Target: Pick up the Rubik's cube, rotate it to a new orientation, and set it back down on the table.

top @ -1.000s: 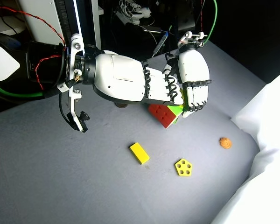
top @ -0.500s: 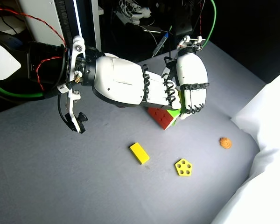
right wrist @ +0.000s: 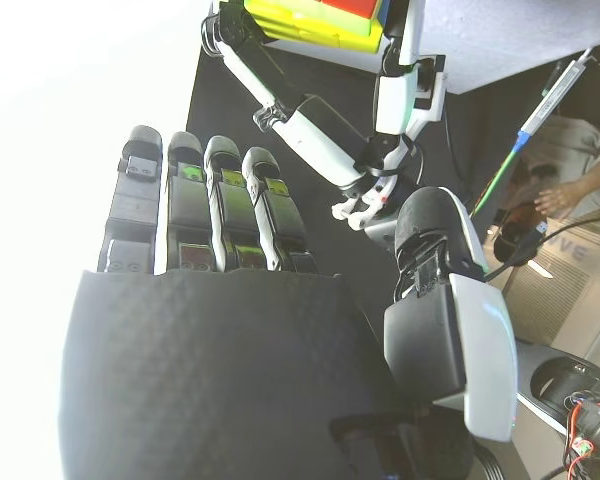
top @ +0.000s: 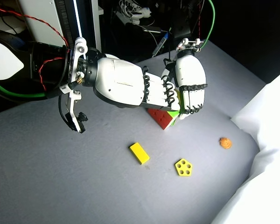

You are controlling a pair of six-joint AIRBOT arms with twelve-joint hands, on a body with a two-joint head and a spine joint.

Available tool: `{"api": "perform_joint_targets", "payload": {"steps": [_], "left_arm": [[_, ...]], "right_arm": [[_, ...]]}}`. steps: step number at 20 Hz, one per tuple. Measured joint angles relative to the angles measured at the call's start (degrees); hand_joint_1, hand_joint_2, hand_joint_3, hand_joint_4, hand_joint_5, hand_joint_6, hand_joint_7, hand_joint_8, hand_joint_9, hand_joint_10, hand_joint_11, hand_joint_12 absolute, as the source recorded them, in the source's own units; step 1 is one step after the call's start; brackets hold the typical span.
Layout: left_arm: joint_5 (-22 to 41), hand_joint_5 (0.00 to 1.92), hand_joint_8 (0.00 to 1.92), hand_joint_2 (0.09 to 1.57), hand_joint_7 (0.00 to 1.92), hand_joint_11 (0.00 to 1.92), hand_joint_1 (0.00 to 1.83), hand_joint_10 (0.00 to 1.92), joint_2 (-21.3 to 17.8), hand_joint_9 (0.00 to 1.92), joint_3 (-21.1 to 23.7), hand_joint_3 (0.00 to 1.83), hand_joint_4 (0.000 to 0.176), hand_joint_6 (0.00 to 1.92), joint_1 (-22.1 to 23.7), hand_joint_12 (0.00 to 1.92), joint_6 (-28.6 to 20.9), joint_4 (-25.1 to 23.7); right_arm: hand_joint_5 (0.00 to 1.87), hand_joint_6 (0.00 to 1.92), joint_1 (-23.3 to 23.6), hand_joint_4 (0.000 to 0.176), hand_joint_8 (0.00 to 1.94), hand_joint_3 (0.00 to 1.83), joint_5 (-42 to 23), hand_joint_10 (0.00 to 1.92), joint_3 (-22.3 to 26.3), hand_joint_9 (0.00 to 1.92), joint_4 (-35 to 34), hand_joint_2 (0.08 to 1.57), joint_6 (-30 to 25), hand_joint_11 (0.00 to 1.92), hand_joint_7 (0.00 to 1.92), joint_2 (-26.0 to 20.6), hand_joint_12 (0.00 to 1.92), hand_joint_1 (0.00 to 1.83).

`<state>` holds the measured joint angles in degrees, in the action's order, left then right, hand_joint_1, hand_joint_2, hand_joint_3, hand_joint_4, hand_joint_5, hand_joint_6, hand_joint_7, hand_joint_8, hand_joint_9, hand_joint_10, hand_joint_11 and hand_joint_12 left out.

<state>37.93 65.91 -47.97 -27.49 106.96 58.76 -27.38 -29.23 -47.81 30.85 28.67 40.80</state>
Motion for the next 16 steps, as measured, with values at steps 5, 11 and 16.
{"api": "perform_joint_targets", "payload": {"steps": [5,11,16], "left_arm": [[0.3,0.27,1.36,1.25,0.46,0.20,1.00,1.49,0.0,0.40,0.0,0.00,0.000,1.45,-0.2,1.79,-0.2,-0.1],[1.9,0.29,0.04,1.09,0.48,0.06,0.67,0.27,0.0,0.48,0.7,0.00,0.000,0.03,-0.6,1.23,0.0,-0.2],[1.7,0.00,0.00,0.99,0.01,0.00,0.48,0.02,0.0,0.09,1.2,0.00,0.042,0.00,-0.4,0.51,0.2,1.1]], "right_arm": [[0.00,0.00,0.0,0.000,0.00,0.00,0.2,0.00,0.1,0.00,0.0,1.23,0.0,0.00,0.00,0.0,0.00,0.00],[0.00,0.00,0.0,0.000,0.00,0.00,0.9,0.00,0.1,0.00,0.2,1.24,0.1,0.00,0.00,0.0,0.00,0.00],[0.00,0.00,0.0,0.000,0.00,0.00,0.9,0.00,0.3,0.00,0.9,1.23,0.1,0.00,0.00,0.0,0.00,0.00]]}}
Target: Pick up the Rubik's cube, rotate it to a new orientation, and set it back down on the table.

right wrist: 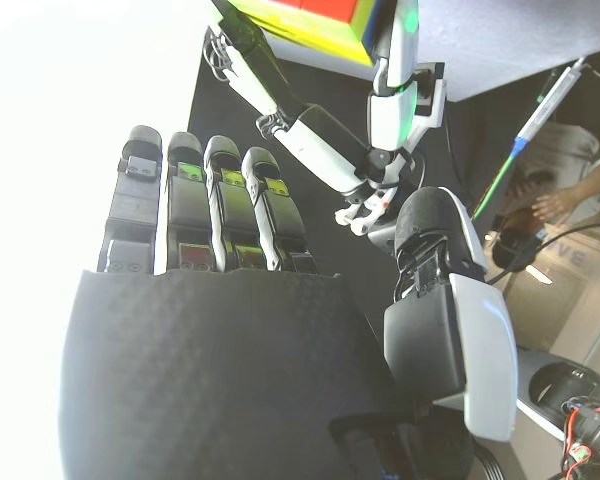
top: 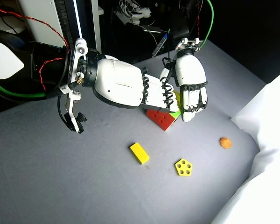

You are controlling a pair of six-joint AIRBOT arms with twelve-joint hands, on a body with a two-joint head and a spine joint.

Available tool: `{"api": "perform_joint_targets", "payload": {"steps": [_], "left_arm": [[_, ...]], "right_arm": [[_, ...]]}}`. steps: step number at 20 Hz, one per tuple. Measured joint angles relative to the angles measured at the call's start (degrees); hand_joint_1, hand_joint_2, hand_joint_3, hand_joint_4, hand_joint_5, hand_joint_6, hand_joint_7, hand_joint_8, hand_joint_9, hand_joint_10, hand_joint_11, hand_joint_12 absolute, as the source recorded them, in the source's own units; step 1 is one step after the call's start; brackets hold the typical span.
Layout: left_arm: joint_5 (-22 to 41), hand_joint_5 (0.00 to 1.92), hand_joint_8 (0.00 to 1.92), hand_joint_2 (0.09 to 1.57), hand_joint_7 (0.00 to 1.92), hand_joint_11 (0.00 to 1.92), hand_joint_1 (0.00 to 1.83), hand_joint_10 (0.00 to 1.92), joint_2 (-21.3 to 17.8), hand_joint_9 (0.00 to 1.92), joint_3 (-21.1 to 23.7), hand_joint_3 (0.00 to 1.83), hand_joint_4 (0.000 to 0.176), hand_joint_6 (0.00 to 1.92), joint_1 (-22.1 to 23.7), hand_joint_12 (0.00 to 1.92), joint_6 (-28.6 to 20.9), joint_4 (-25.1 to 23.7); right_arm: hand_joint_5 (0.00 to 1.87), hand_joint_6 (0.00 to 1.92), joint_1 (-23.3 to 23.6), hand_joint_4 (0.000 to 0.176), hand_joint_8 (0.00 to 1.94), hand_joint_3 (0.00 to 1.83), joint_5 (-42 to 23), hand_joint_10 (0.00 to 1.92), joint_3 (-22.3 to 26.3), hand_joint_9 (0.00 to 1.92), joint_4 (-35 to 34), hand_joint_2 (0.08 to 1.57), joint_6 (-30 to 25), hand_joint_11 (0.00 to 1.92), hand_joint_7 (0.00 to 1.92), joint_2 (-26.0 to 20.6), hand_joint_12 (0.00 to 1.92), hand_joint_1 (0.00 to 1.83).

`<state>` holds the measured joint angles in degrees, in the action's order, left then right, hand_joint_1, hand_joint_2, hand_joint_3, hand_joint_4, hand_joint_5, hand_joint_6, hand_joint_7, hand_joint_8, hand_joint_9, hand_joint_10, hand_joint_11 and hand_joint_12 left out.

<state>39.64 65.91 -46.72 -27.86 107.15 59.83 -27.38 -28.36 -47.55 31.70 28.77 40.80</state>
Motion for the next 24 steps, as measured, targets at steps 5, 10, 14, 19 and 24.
{"api": "perform_joint_targets", "payload": {"steps": [5,10,14,19,24], "left_arm": [[0.6,0.00,0.00,0.91,0.00,0.00,0.37,0.00,-0.3,0.00,0.9,0.00,0.071,0.00,1.2,0.01,1.7,1.3],[0.6,0.00,0.00,0.91,0.00,0.00,0.36,0.00,-2.6,0.00,3.1,0.00,0.067,0.00,2.8,0.00,4.4,4.3],[-0.6,0.00,0.00,0.92,0.00,0.00,0.35,0.00,-5.2,0.00,4.5,0.00,0.057,0.00,7.2,0.00,9.7,8.5],[-7.1,0.03,0.00,0.95,0.11,0.00,0.35,0.01,-8.6,0.11,5.7,0.00,0.040,0.00,15.8,0.38,22.1,18.2],[-11.9,0.50,0.15,1.07,0.57,0.02,0.20,0.30,-11.7,0.49,9.0,0.00,0.004,0.06,19.7,1.28,28.0,23.8]], "right_arm": [[0.00,0.00,0.0,0.000,0.00,0.00,0.4,0.00,0.3,0.00,0.1,1.23,0.7,0.00,0.00,0.0,0.00,0.00],[0.00,0.00,0.0,0.000,0.00,0.00,1.3,0.00,0.3,0.00,0.0,1.23,1.4,0.00,0.00,0.0,0.00,0.00],[0.00,0.00,0.0,0.000,0.00,0.00,2.0,0.00,0.3,0.00,-3.9,1.23,6.8,0.00,0.00,0.0,0.00,0.00],[0.00,0.00,0.0,0.000,0.00,0.00,6.4,0.00,0.3,0.00,-4.3,1.24,8.0,0.00,0.00,0.0,0.00,0.00],[0.35,0.28,0.8,0.000,0.26,0.01,6.8,0.92,0.3,0.21,-10.7,1.27,15.2,0.00,0.50,0.0,1.39,0.01]]}}
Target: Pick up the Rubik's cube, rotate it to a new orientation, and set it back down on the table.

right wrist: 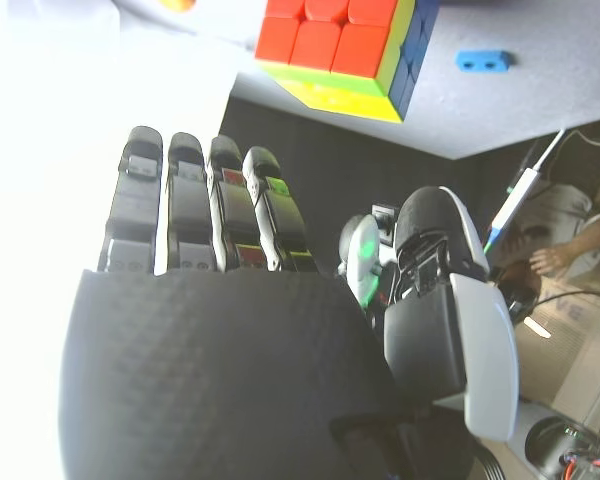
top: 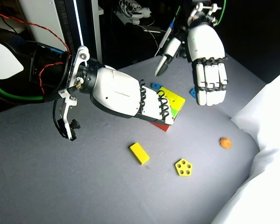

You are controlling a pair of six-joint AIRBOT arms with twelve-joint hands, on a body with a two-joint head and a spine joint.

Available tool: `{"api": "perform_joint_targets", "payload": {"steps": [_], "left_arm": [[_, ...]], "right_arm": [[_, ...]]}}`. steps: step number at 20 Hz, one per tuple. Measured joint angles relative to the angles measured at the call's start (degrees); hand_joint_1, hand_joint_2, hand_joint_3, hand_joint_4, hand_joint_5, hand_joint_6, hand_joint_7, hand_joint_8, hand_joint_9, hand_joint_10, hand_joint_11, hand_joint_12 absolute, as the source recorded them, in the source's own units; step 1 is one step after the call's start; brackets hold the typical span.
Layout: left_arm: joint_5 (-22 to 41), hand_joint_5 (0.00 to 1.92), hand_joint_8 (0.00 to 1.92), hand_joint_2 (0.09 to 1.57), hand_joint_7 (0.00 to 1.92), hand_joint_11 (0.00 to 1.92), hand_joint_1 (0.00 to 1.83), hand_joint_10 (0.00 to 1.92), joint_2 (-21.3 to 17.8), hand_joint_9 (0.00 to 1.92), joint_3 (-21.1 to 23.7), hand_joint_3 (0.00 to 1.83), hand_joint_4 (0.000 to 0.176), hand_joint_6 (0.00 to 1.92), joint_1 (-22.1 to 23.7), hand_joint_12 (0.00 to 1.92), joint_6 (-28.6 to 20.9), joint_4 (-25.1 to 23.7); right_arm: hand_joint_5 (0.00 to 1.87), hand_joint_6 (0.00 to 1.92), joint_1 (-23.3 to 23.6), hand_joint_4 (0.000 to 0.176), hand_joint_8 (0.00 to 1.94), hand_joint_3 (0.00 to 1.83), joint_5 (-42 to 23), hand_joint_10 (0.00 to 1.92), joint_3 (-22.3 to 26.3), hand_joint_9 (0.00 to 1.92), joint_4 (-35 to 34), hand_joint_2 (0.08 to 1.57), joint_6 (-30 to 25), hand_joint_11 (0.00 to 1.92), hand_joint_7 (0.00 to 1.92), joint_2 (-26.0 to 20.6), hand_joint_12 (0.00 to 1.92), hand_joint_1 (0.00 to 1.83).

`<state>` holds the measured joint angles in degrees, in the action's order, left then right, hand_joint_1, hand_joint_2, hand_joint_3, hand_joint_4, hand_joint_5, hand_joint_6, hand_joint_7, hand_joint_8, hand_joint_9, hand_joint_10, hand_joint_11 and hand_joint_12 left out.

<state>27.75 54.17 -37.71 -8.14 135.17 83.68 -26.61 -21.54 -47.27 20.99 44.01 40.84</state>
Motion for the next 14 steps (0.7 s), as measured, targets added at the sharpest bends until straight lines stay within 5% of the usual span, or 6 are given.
{"api": "perform_joint_targets", "payload": {"steps": [1,2,4,6,10,14], "left_arm": [[-0.4,0.57,0.41,1.09,0.56,0.05,0.20,0.68,-0.4,0.42,0.2,0.00,0.000,0.10,0.3,1.35,0.1,0.0],[-1.1,0.54,0.82,1.11,0.56,0.13,0.16,0.96,-0.8,0.48,0.2,0.00,0.000,0.56,0.7,1.42,0.5,-0.1],[-2.5,0.45,1.44,1.15,0.46,0.20,0.11,1.42,-1.2,0.45,0.0,0.00,0.000,1.28,1.4,1.64,1.3,-0.2],[-4.6,0.46,1.79,1.17,0.40,0.28,0.11,1.78,-1.7,0.41,0.0,0.00,0.000,1.54,1.6,1.88,1.3,-1.2],[-6.4,0.52,1.92,1.17,0.55,0.40,0.15,1.92,-2.9,0.55,0.0,0.00,0.000,1.82,3.5,1.92,1.5,-3.4],[-6.6,0.54,1.92,1.18,0.62,0.43,0.17,1.92,-3.0,0.64,-0.5,0.00,0.000,1.82,4.8,1.92,1.4,-4.0]], "right_arm": [[0.31,0.66,0.2,0.000,0.74,0.00,0.0,1.28,0.0,0.26,-1.3,1.26,1.3,0.00,0.46,0.0,1.66,0.02],[0.36,1.08,0.4,0.000,1.21,0.00,0.3,1.56,0.0,0.36,-1.8,1.26,2.4,0.13,0.45,0.0,1.87,0.04],[0.39,1.51,0.4,0.000,1.56,0.00,1.4,1.79,0.0,0.47,-1.9,1.27,2.5,0.34,0.55,0.0,1.92,0.08],[0.50,1.70,0.4,0.000,1.73,0.00,3.1,1.91,0.0,0.58,-2.3,1.28,2.4,0.48,0.68,0.1,1.92,0.11],[0.62,1.88,2.5,0.000,1.94,0.00,5.6,1.92,0.0,0.75,-3.6,1.28,2.5,0.71,0.76,0.1,1.92,0.05],[0.63,1.92,2.8,0.000,1.94,0.00,8.5,1.92,-0.1,0.87,-5.3,1.27,2.5,0.81,0.86,0.1,1.92,0.07]]}}
